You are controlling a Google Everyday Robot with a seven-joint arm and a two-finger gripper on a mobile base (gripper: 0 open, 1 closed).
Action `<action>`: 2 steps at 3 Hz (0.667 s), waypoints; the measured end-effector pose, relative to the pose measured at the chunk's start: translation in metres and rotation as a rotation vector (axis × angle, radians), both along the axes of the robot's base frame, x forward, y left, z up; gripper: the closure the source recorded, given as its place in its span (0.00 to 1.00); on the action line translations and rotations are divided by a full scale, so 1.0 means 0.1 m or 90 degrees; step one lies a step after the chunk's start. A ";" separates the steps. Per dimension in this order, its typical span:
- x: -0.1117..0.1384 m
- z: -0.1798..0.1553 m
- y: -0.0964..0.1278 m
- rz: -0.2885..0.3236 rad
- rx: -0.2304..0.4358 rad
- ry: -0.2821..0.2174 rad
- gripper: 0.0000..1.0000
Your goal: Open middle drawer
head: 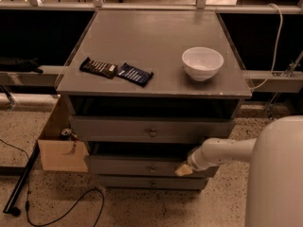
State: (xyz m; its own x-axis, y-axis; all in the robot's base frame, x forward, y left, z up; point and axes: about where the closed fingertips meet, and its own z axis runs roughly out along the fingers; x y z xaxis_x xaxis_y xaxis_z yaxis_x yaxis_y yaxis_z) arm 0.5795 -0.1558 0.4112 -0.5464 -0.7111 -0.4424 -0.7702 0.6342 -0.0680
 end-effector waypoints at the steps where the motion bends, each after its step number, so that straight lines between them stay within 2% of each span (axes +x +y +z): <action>1: 0.00 0.00 0.00 0.000 0.000 0.000 1.00; 2: 0.00 0.00 0.00 0.000 0.000 0.000 1.00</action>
Offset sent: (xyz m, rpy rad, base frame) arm 0.0000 0.0000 0.0000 0.0000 0.0000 0.0000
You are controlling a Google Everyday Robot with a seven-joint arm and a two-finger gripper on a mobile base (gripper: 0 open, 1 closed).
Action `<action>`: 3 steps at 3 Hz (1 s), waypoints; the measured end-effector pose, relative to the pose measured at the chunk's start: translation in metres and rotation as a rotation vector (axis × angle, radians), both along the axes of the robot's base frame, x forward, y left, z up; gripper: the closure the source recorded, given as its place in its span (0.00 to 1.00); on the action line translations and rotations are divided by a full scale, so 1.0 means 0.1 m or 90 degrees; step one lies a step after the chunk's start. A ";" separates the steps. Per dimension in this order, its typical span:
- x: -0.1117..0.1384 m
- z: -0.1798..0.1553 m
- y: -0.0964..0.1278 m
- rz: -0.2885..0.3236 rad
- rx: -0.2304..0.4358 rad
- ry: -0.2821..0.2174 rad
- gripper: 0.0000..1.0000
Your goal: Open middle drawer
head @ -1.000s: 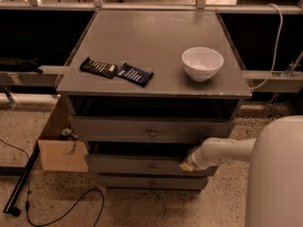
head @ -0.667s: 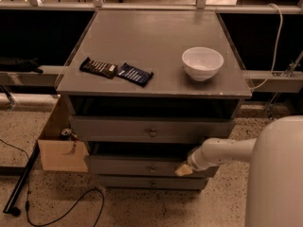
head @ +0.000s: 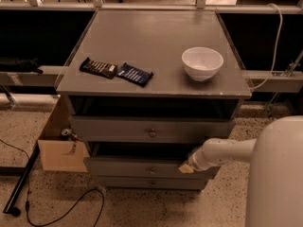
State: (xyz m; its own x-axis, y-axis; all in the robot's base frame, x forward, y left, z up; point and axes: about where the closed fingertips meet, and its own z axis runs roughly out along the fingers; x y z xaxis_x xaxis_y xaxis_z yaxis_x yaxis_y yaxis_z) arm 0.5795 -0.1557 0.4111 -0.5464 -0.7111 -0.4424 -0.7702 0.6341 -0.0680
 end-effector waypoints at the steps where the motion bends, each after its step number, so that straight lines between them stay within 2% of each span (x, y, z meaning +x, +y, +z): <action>1: -0.02 0.02 -0.01 0.000 0.000 0.001 1.00; 2: -0.19 0.11 -0.08 -0.012 0.006 -0.010 1.00; 3: -0.19 0.11 -0.08 -0.012 0.006 -0.010 0.99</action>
Offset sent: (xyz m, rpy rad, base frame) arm -0.3714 -0.1039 -0.0421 -0.0528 0.2393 -0.0660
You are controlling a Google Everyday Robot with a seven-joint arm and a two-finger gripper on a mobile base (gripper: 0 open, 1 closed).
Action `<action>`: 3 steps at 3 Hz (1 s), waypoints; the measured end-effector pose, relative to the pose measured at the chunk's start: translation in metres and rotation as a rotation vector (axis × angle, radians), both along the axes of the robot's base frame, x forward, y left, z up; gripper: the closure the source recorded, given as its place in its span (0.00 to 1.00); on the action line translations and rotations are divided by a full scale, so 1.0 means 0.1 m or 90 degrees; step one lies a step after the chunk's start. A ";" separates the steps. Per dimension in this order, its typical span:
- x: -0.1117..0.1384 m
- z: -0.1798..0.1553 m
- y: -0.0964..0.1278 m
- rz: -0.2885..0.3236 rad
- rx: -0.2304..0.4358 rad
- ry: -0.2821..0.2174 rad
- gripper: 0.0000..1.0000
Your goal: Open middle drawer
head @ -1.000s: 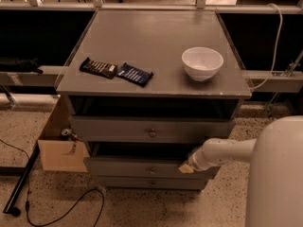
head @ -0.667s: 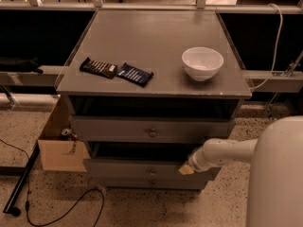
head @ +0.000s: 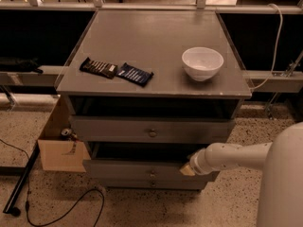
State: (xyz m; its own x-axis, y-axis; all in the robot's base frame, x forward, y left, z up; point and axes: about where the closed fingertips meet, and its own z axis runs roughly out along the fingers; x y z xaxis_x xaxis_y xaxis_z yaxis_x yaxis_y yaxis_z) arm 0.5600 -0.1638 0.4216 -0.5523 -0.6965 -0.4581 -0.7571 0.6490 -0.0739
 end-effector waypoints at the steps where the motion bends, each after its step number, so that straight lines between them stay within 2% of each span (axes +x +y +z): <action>1: 0.00 0.00 0.00 0.000 0.000 0.000 0.77; 2: 0.00 0.00 0.00 0.000 0.000 0.000 0.54; 3: 0.00 0.00 0.00 0.000 0.000 0.000 0.23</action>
Offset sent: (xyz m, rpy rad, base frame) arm 0.0000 0.0000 0.0000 0.0000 0.0000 0.0000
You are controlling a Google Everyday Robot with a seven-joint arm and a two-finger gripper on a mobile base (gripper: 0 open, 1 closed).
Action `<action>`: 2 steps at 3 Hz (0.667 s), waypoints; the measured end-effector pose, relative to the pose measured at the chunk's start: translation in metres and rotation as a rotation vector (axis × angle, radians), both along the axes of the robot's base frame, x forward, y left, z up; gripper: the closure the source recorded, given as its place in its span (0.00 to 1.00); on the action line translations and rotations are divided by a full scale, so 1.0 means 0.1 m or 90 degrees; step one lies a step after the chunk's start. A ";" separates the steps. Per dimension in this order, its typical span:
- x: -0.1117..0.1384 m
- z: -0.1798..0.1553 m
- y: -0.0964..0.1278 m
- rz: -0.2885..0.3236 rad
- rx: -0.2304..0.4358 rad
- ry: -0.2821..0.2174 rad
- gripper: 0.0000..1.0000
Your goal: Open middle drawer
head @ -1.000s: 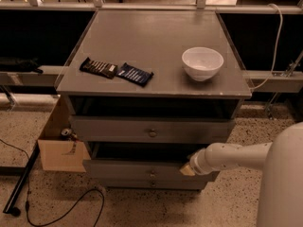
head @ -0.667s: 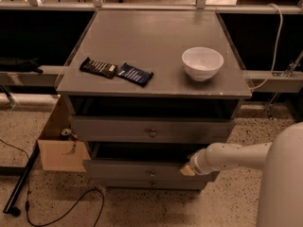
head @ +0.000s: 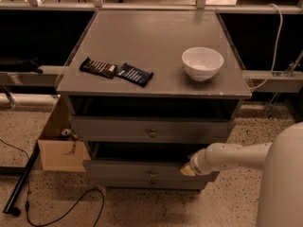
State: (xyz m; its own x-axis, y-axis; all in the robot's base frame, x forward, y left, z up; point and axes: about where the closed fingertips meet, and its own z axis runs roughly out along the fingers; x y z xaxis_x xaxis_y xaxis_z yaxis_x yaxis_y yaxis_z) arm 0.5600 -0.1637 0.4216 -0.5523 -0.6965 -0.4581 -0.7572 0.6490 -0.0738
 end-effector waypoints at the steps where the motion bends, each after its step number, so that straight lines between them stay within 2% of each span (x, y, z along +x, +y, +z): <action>1: 0.00 0.00 0.00 0.000 0.000 0.000 0.01; 2: -0.04 -0.01 -0.01 0.001 -0.002 0.004 1.00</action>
Offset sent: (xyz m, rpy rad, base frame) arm 0.0000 0.0000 0.0000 0.0000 0.0000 0.0000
